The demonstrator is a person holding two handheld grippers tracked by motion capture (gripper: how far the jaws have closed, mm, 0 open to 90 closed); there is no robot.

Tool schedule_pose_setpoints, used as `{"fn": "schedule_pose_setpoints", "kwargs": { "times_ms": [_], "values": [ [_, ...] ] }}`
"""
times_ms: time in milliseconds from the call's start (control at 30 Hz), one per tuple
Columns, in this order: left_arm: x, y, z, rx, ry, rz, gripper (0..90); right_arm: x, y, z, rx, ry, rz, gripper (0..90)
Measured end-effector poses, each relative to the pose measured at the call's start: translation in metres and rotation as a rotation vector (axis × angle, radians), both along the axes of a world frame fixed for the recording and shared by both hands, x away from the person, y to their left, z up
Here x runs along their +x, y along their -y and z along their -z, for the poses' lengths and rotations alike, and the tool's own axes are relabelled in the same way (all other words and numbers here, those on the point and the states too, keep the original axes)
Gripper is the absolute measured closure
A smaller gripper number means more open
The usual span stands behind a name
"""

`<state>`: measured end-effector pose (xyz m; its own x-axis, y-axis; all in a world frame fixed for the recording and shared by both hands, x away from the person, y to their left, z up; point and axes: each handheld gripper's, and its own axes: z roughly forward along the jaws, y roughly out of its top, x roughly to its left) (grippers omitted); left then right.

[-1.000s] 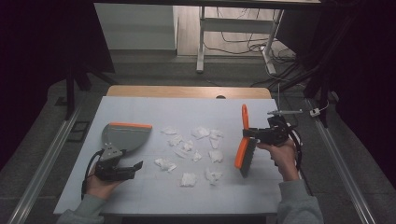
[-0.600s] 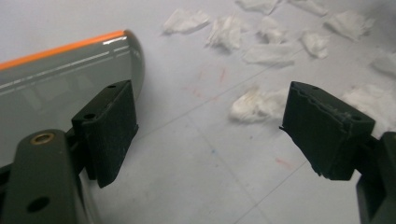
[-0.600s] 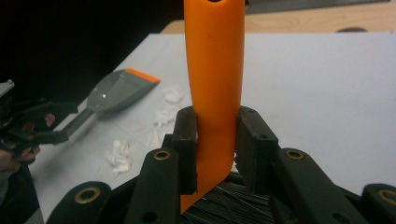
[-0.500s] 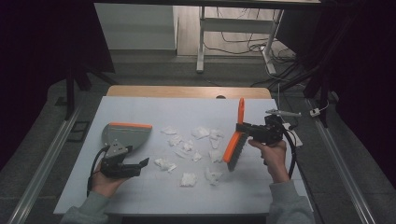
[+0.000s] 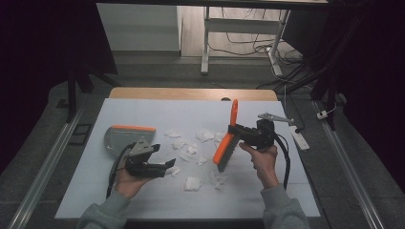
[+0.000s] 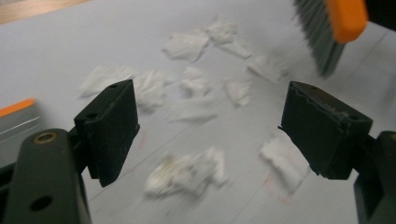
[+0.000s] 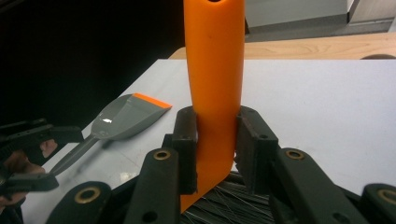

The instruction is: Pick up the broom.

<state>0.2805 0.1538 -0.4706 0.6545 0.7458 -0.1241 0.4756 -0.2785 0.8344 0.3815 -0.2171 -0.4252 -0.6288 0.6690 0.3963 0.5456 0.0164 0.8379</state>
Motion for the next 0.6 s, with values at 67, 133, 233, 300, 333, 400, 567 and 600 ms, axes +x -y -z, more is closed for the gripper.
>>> {"fn": "schedule_pose_setpoints", "kwargs": {
  "times_ms": [67,133,233,300,333,400,567,600],
  "values": [
    [0.003,0.011,-0.002,0.000,0.004,0.023,19.6,-0.001,-0.001,0.000,0.001,0.002,0.002,70.7],
    [0.004,0.022,-0.004,-0.001,0.006,0.047,19.6,-0.003,-0.006,0.002,-0.003,0.008,0.003,70.6],
    [0.006,0.037,-0.006,0.004,0.009,0.081,19.6,-0.004,-0.010,0.004,0.002,0.013,0.006,70.6],
    [0.007,0.045,-0.008,0.006,0.013,0.097,19.6,-0.004,-0.011,0.005,0.006,0.017,0.008,70.6],
    [0.008,0.048,-0.009,0.008,0.014,0.102,19.6,-0.005,-0.014,0.007,0.011,0.012,0.008,70.6],
    [0.010,0.054,-0.010,0.007,0.018,0.109,19.6,-0.005,-0.016,0.007,0.011,0.018,0.014,70.7],
    [0.014,0.069,-0.012,-0.005,0.018,0.133,19.7,-0.010,-0.020,0.004,0.053,0.046,0.031,70.6],
    [0.014,0.072,-0.012,-0.002,0.018,0.142,19.7,-0.010,-0.020,0.004,0.053,0.046,0.031,70.6]
  ]
}}
